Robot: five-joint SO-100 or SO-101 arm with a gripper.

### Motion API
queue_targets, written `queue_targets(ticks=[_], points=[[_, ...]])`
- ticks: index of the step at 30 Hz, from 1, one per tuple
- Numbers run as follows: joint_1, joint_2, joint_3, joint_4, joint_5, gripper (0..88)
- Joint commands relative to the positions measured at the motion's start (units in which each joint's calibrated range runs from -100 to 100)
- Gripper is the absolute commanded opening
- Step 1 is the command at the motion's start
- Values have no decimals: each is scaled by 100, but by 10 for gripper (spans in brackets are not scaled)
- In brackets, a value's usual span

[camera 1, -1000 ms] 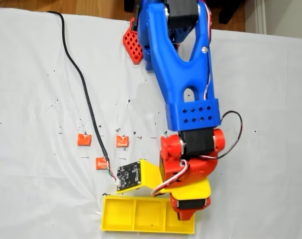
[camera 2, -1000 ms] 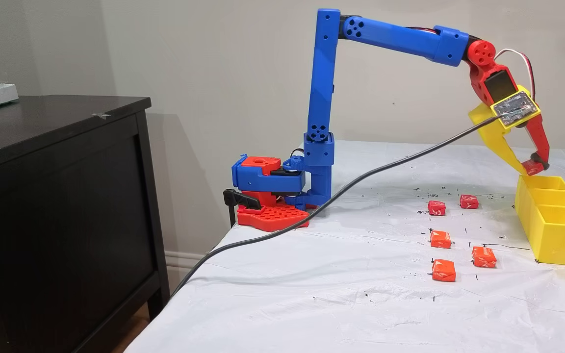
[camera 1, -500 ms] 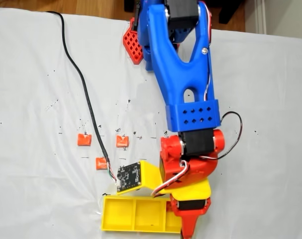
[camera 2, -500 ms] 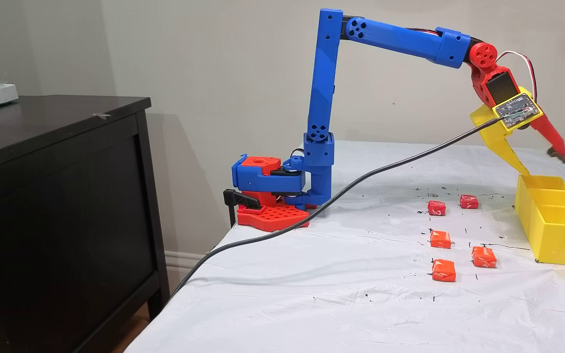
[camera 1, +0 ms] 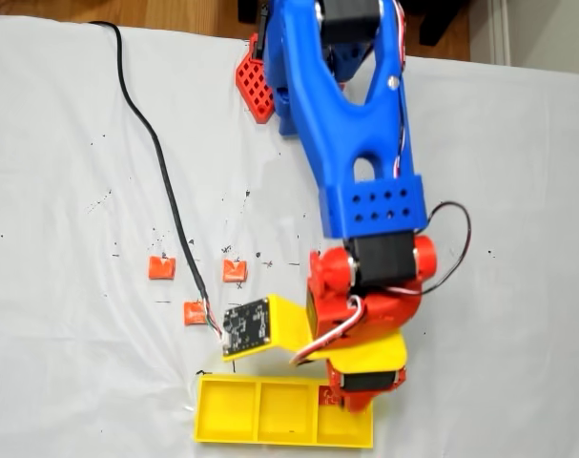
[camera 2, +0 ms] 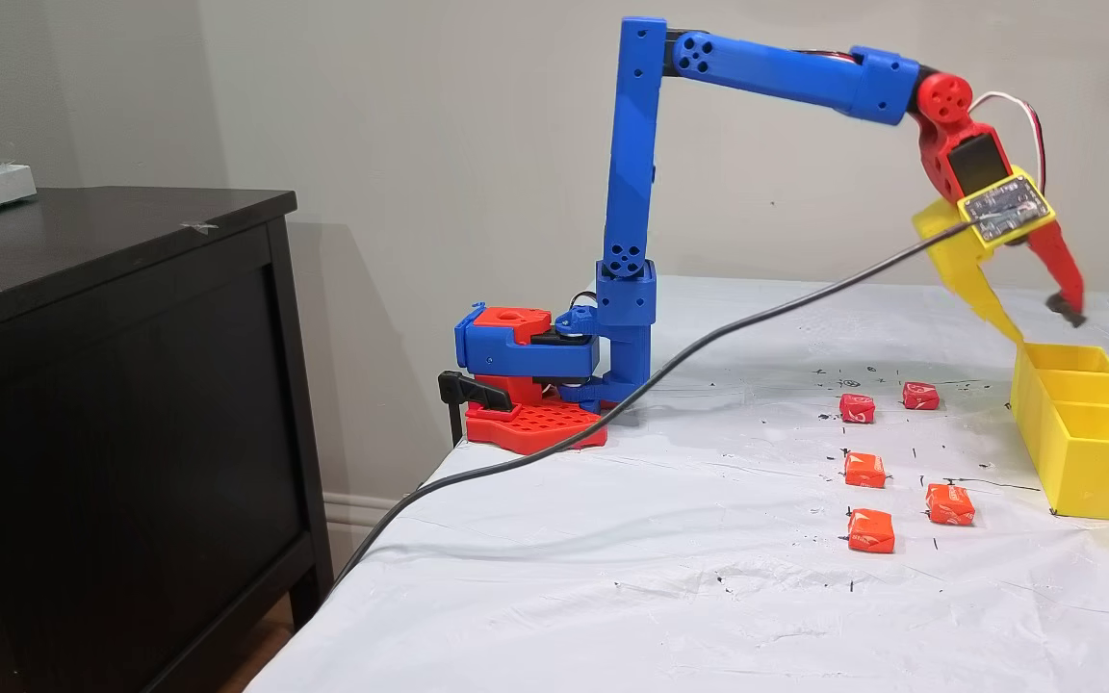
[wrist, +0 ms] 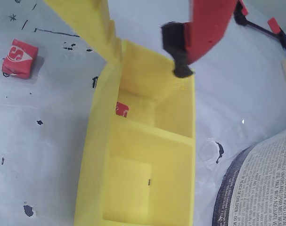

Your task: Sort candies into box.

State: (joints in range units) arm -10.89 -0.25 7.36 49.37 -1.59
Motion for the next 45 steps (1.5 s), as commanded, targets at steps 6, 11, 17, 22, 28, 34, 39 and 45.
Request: queue_targets(ticks=[6,11,17,22,28,34,39,45], points=[[-334,-1001,-312,1044,93,2],[-587,-1128,352,1289,181,2],[-759,-874,826,1363,264,97],[-741,-382,707,1232,332,169],[-660,-85,471,1150,327,216],[-605,119,398,913,332,210],[-614,297,379,831,342,202],[-614,441,325,643,303,213]])
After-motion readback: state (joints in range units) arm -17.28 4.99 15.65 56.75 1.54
